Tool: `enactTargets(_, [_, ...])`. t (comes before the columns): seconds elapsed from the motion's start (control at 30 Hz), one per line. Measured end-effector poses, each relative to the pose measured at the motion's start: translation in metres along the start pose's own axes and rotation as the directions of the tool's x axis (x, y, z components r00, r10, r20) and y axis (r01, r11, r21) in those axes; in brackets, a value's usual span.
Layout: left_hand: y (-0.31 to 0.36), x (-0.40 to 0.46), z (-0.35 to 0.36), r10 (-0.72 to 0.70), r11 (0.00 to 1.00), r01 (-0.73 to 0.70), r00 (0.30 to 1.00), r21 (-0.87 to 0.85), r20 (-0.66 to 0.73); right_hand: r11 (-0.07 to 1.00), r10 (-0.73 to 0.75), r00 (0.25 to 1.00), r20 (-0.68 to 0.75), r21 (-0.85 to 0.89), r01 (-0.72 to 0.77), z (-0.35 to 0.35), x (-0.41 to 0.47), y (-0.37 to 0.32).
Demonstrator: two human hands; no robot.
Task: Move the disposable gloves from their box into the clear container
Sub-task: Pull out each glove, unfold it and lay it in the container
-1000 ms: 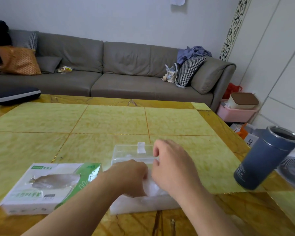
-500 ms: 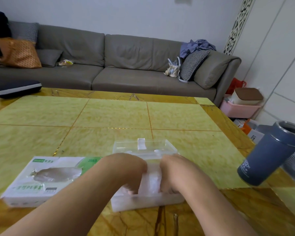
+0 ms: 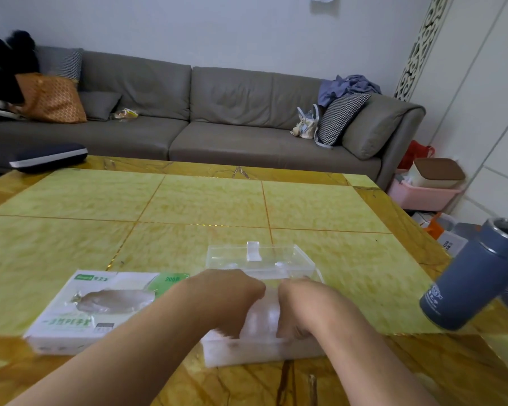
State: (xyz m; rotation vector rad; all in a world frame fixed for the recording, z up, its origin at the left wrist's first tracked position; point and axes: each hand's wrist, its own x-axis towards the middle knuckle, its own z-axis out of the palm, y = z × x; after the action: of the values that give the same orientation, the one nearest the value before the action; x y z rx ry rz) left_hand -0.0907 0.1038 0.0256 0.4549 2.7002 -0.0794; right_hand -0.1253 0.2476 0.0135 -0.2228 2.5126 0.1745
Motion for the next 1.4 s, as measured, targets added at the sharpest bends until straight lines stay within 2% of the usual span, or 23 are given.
enactTargets(0.13, [0.002,-0.013,-0.002,-0.029,0.995,0.039,0.994,0.087,-0.106,0.999,0.036,0.999,0.022,0.021,-0.036,-0.002,0.001,-0.001])
enactTargets(0.37, [0.024,0.0,-0.003,-0.151,0.988,0.153,0.985,-0.008,0.085,0.993,0.057,0.997,-0.044,0.103,-0.053,0.005,0.001,0.0])
enactTargets(0.5, [0.023,-0.003,-0.004,-0.138,0.983,0.144,0.989,-0.109,0.062,0.986,0.076,0.987,-0.144,0.159,-0.053,0.012,0.001,0.001])
enactTargets(0.57, [0.021,-0.014,-0.004,-0.118,0.985,0.114,0.993,-0.13,-0.02,0.984,0.095,0.975,-0.199,0.17,-0.061,0.013,-0.002,-0.001])
enactTargets(0.67, [0.016,-0.036,0.001,-0.09,0.986,0.052,0.966,-0.157,-0.241,0.99,0.099,0.951,-0.292,0.121,-0.066,0.012,-0.019,-0.003])
enactTargets(0.77, [-0.003,-0.059,0.008,-0.113,0.957,-0.05,0.841,-0.285,-0.528,0.987,0.072,0.874,-0.481,0.159,0.006,0.01,-0.041,-0.009])
enactTargets(0.83, [-0.023,-0.074,0.014,-0.228,0.935,-0.006,0.755,-0.354,-0.615,0.989,0.029,0.79,-0.612,0.134,0.067,0.01,-0.057,-0.022])
enactTargets(0.87, [-0.037,-0.08,0.019,-0.321,0.914,0.069,0.724,-0.4,-0.611,0.987,-0.014,0.73,-0.683,0.109,0.121,0.009,-0.061,-0.032])
enactTargets(0.93, [-0.068,-0.091,0.03,-0.508,0.837,0.258,0.694,-0.483,-0.51,0.943,-0.163,0.574,-0.803,0.044,0.33,0.016,-0.067,-0.054])
enactTargets(1.0, [-0.096,-0.098,0.044,-0.586,0.78,0.397,0.736,-0.484,-0.34,0.86,-0.352,0.475,-0.806,-0.079,0.504,0.027,-0.066,-0.078])
enactTargets(1.03, [-0.103,-0.101,0.049,-0.585,0.774,0.436,0.769,-0.458,-0.257,0.817,-0.456,0.451,-0.767,-0.159,0.554,0.035,-0.063,-0.088])
enactTargets(1.1, [-0.11,-0.103,0.057,-0.529,0.811,0.45,0.837,-0.375,-0.14,0.756,-0.597,0.477,-0.645,-0.255,0.603,0.05,-0.053,-0.104])
enactTargets(1.17, [-0.109,-0.103,0.059,-0.455,0.863,0.418,0.887,-0.284,-0.078,0.751,-0.634,0.53,-0.563,-0.286,0.596,0.062,-0.042,-0.113])
enactTargets(1.27, [-0.103,-0.098,0.06,-0.423,0.894,0.413,0.906,-0.176,-0.022,0.764,-0.615,0.547,-0.568,-0.257,0.592,0.066,-0.032,-0.118])
enactTargets(1.37, [-0.104,-0.092,0.06,-0.439,0.892,0.419,0.893,-0.172,-0.101,0.751,-0.613,0.533,-0.583,-0.222,0.622,0.066,-0.031,-0.119])
enactTargets(1.4, [-0.101,-0.092,0.058,-0.422,0.9,0.406,0.903,-0.157,-0.083,0.749,-0.609,0.529,-0.591,-0.209,0.629,0.067,-0.031,-0.119])
